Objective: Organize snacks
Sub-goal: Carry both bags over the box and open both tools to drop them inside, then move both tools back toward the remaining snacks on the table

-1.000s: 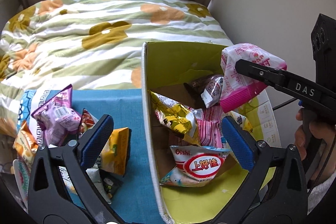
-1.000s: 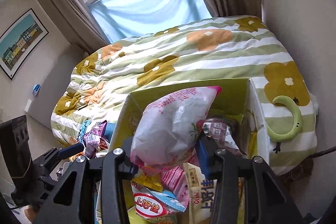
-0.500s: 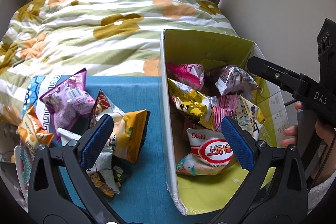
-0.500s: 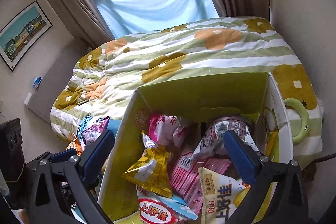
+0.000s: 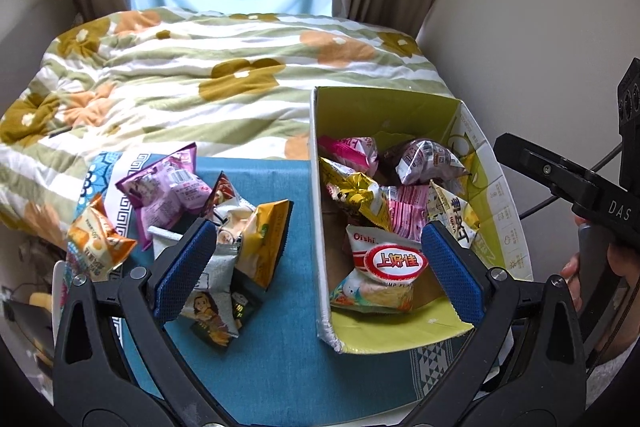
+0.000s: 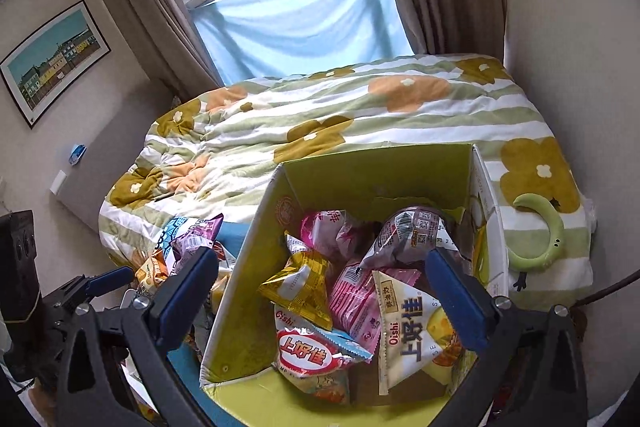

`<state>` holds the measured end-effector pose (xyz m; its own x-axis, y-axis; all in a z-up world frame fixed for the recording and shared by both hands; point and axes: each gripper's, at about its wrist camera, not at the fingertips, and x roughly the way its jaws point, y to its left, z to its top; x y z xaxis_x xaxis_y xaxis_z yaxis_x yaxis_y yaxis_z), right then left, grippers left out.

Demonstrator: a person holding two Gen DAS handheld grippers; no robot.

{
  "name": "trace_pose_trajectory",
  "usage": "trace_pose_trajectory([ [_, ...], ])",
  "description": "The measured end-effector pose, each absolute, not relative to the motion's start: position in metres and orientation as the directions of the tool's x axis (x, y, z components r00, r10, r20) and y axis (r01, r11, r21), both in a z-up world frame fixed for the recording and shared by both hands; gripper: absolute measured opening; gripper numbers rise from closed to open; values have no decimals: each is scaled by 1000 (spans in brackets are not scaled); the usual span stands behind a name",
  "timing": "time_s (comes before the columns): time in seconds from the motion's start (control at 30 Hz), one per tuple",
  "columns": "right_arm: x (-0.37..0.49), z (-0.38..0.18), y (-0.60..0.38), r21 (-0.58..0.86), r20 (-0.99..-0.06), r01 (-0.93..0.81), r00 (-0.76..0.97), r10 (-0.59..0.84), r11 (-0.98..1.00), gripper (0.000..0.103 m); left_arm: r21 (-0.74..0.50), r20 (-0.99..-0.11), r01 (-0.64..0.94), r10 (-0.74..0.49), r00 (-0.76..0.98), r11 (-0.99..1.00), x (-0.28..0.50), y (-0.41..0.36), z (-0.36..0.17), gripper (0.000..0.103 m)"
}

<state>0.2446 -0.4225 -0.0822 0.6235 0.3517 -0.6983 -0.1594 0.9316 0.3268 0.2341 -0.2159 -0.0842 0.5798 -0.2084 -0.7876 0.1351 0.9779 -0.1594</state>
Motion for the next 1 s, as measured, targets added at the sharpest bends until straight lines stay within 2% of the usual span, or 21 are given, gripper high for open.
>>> trace_pose_trajectory([
  [0.33,202,-53,-382,295,-642,-302,640,422,906,103,-97,-774,-15,-66,630,995,172,-159,-67,102],
  [0.63,178,-54,-323,302,-631,-391,602,490,869,103,-71,-783,-159,44,621,985,131,-75,-74,102],
  [1.0,166,-83,-236,307,-665,-320,601,443,896,103,-102,-852,-252,46,521,962,114,39,-125,102],
])
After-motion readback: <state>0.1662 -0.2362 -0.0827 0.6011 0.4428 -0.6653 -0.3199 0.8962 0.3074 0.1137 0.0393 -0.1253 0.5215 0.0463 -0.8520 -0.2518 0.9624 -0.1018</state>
